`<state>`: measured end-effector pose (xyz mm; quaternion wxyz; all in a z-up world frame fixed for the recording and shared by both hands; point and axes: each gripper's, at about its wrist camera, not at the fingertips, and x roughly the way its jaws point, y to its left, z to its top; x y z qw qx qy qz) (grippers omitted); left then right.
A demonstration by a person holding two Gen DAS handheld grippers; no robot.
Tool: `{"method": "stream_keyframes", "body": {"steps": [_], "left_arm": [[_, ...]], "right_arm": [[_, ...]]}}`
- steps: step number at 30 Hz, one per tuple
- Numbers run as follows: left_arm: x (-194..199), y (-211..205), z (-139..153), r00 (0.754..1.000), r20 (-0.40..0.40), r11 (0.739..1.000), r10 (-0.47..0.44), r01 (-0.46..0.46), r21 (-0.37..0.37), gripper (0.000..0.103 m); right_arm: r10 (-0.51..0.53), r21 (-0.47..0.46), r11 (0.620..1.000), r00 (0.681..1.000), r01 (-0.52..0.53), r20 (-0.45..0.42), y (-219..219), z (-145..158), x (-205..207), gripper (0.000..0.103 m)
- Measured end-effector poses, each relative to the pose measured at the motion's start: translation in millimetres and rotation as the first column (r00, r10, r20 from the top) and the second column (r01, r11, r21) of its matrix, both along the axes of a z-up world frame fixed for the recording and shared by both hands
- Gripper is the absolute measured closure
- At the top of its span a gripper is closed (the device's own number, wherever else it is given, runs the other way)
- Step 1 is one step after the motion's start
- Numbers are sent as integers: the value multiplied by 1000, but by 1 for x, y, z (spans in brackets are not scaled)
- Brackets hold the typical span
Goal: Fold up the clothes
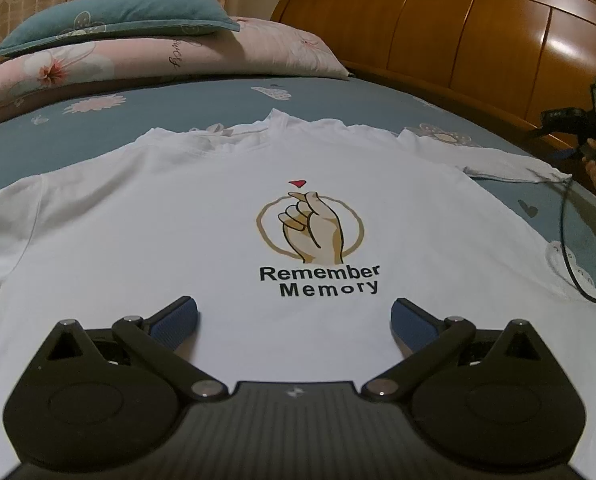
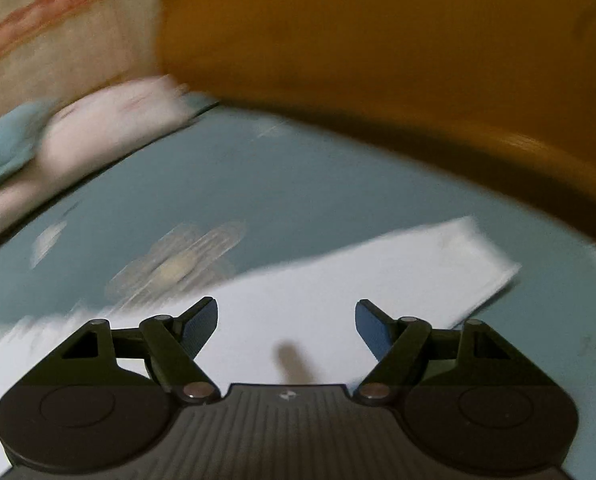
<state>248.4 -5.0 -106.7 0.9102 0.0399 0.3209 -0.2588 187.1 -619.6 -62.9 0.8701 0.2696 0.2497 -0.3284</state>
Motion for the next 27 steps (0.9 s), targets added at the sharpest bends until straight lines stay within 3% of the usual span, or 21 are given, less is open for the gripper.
{"method": "stream_keyframes", "body": {"steps": [3,8,11,14,16,17,21,27], "left_arm": [[0,-1,0,1000,0,1000,0,0,0,1],[1,-2,-1,1000,2,1000,0,0,9,1],[1,-2,-1,1000,1,1000,0,0,7,1],[1,-2,-1,1000,2,1000,0,0,8,1],[1,-3,-1,1000,2,1000,0,0,8,1],[1,-3,-1,1000,1,1000,0,0,8,1],[1,-2,-1,1000,1,1000,0,0,4,1],[1,-2,-1,1000,2,1000,1,-1,6,1]], "right_arm": [[-171,110,980,983,163,71,-34,-5,-29,23],[-281,290,928,952,236,124,-60,-38,-81,32],[-316,341,911,923,231,219,-71,-50,-85,34],[-299,318,922,928,221,221,-77,-52,-68,47],[-281,282,933,942,224,181,-79,-53,-53,86],[-275,269,937,947,224,168,-79,-53,-51,91],[-266,223,947,955,233,131,-75,-51,-52,97],[-267,182,952,958,246,101,-69,-42,-65,98]]}}
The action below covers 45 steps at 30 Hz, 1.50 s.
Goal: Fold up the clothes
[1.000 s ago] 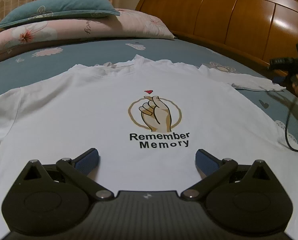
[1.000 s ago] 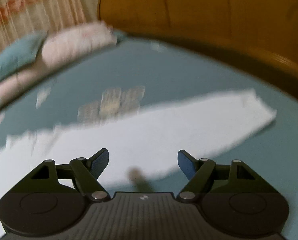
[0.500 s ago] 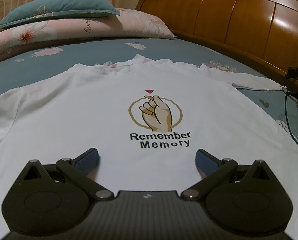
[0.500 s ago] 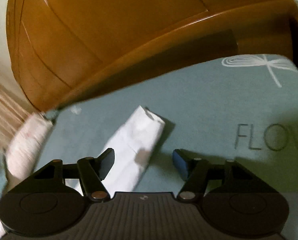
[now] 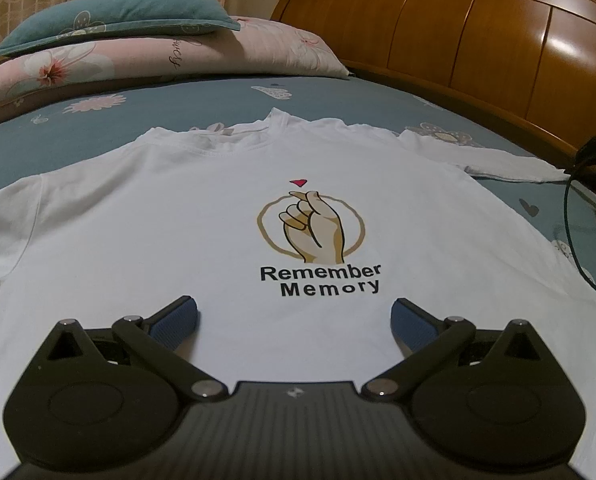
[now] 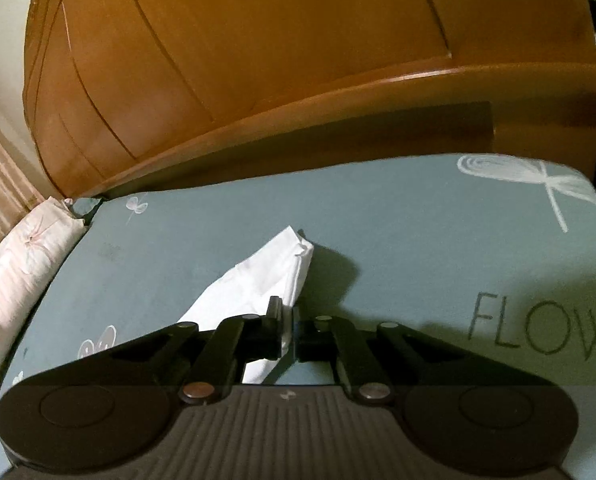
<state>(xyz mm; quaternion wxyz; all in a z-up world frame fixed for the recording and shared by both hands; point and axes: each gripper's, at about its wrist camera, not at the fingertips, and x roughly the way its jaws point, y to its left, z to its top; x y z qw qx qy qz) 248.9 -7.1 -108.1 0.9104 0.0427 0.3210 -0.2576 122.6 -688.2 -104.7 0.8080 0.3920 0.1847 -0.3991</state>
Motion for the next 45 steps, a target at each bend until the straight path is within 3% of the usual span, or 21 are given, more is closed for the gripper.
{"method": "stream_keyframes", "body": {"steps": [2,4,7,12,15,20,25,28,33,37,40,42,45], "left_arm": [[0,0,0,1000,-1,1000,0,0,-2,1],[0,0,0,1000,-1,1000,0,0,-3,1],[1,0,0,1000,-1,1000,0,0,-3,1],[1,0,0,1000,0,1000,1,-1,1,1],[0,0,0,1000,0,1000,1,-1,4,1],[0,-1,0,1000,1,1000,0,0,4,1],[0,-2,1,1000,3,1000,-2,2,13,1],[0,-1,1,1000,4,1000,-1,1,14,1],[-1,-2,1,1000,4,1000,-2,1,18,1],[-1,-1,1,1000,4,1000,-2,2,17,1],[-3,0,5,1000,3,1000,6,-7,21,1],[-8,-1,16,999,29,999,22,-23,31,1],[-16,1,27,999,47,999,-18,20,-41,1]], "right_arm": [[-5,-10,1000,1000,5,-15,0,2,2,97],[-32,-32,999,996,30,-81,1,5,9,82],[-107,-118,989,982,89,-157,14,21,12,78],[136,-119,982,985,-149,-110,41,40,44,68],[308,-102,941,943,-322,-129,62,37,82,66],[405,-120,881,860,-457,-310,95,10,132,61],[418,-208,810,789,-548,-451,113,2,111,56],[423,-192,791,746,-581,-514,114,9,99,46],[454,-196,792,773,-578,-443,117,27,122,43],[506,-184,742,718,-645,-478,136,13,159,41],[495,-191,726,695,-661,-522,149,2,159,30],[517,-171,715,678,-678,-522,151,4,143,28],[551,-132,697,644,-705,-530,153,10,122,28]]}}
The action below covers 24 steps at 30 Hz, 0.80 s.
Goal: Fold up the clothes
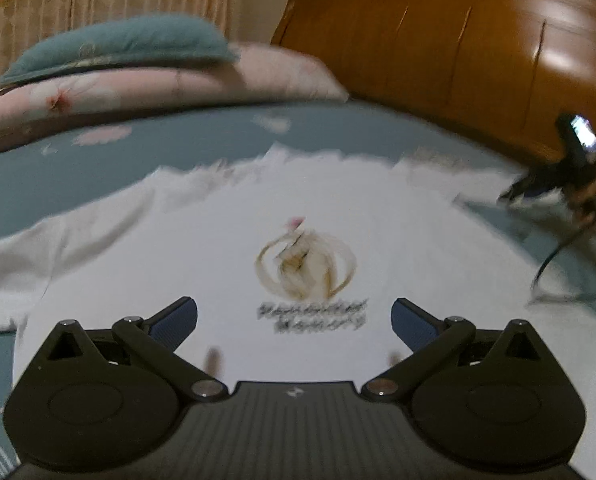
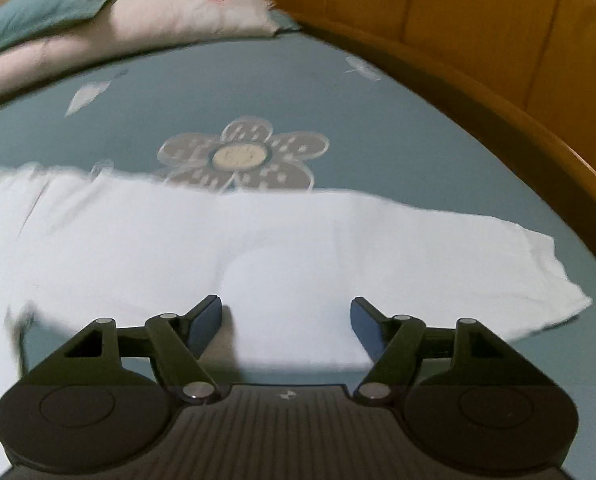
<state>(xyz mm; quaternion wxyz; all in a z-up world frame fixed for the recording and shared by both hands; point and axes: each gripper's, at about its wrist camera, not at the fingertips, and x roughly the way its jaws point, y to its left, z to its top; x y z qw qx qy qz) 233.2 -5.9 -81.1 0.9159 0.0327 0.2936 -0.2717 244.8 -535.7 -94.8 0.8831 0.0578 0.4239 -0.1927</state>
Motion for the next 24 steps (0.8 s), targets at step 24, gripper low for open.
{"method": "stream_keyframes", "body": {"steps": [24], "left_arm": [[2,-3,-9,999,-40,999,-29,28,-18,1]], "right_arm": [[119,52,991,992,-121,50,54,36,84,17]]}}
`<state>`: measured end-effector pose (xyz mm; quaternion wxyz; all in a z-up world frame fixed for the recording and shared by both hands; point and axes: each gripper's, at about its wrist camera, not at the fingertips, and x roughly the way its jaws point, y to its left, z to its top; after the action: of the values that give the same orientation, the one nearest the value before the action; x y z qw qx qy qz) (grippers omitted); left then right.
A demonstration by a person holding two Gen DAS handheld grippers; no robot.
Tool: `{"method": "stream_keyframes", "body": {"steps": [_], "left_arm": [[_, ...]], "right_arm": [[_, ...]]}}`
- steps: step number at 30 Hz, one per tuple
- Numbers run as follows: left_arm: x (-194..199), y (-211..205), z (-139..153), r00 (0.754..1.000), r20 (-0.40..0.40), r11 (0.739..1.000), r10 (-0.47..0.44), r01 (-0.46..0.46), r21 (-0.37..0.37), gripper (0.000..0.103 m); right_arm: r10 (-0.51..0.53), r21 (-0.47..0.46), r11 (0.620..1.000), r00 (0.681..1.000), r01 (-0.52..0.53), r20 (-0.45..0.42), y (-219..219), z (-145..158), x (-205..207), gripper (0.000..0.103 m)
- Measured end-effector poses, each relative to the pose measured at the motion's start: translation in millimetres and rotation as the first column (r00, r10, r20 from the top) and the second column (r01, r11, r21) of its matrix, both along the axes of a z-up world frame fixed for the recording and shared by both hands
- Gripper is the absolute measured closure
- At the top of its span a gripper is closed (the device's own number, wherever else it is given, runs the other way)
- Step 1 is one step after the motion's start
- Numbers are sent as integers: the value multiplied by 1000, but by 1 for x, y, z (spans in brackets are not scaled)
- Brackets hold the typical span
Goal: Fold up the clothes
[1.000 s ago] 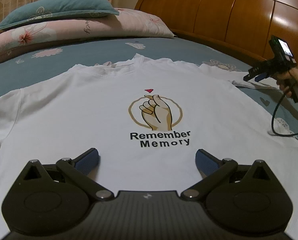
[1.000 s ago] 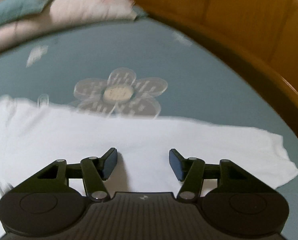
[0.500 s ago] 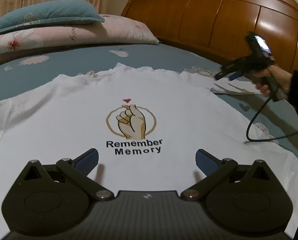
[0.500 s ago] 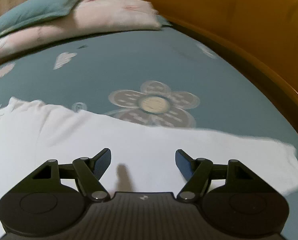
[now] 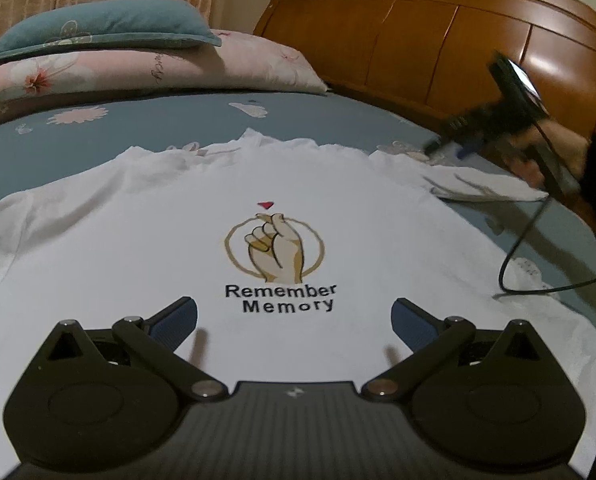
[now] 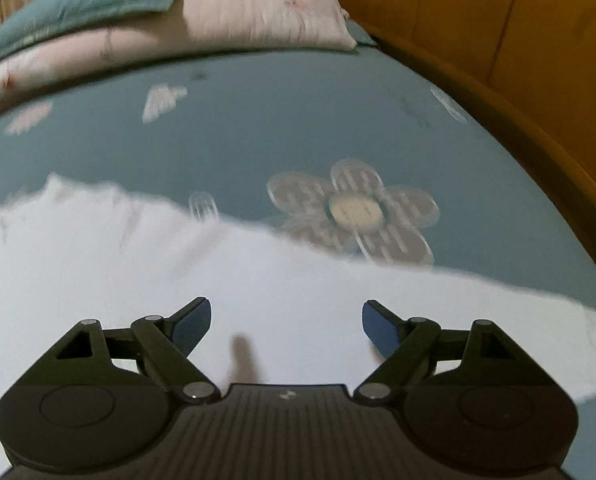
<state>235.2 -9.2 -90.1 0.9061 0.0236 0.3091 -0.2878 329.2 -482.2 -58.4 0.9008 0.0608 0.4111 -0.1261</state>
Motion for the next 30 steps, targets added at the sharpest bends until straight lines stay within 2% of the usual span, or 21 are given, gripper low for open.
{"method": "stream_keyframes", "body": {"steps": [6,9,13,16,18,20,22,25,28,30], "left_arm": [[3,4,-2,1000,-6,1000,20,-20,2,1],[6,7,-2,999,-18,999,37,-37,-4,1],[5,8,-2,999,-17,999,35,-36,-9,1],[4,7,-2,1000,-12,1000,28,-28,-8,1],[4,5,-3,1000,-14,1000,27,-27,-3,1],[4,5,-3,1000,-15,1000,27,-27,-1,1],[3,6,-2,1000,-12,1000,27,-27,-3,1],[4,6,-2,1000,-12,1000,28,-28,-6,1],[4,6,-2,999,-7,1000,31,-31,-2,1],[4,6,-1,1000,-5,1000,29,-29,-6,1]], "right_arm": [[-11,24,1000,999,12,-38,4,-29,58,17],[-64,-30,998,996,62,-63,-3,-41,65,15],[-174,-2,985,983,174,-64,-25,-30,63,16],[-97,68,993,994,100,-46,-10,-16,55,16],[-26,53,998,998,29,-58,10,-15,57,16],[6,15,1000,993,-4,-120,25,-25,66,16],[-2,2,1000,989,2,-149,31,-39,73,14],[-53,8,999,992,54,-117,22,-45,87,10],[-110,4,994,987,111,-116,15,-34,97,12],[-68,20,997,994,70,-85,20,-19,92,12]]}}
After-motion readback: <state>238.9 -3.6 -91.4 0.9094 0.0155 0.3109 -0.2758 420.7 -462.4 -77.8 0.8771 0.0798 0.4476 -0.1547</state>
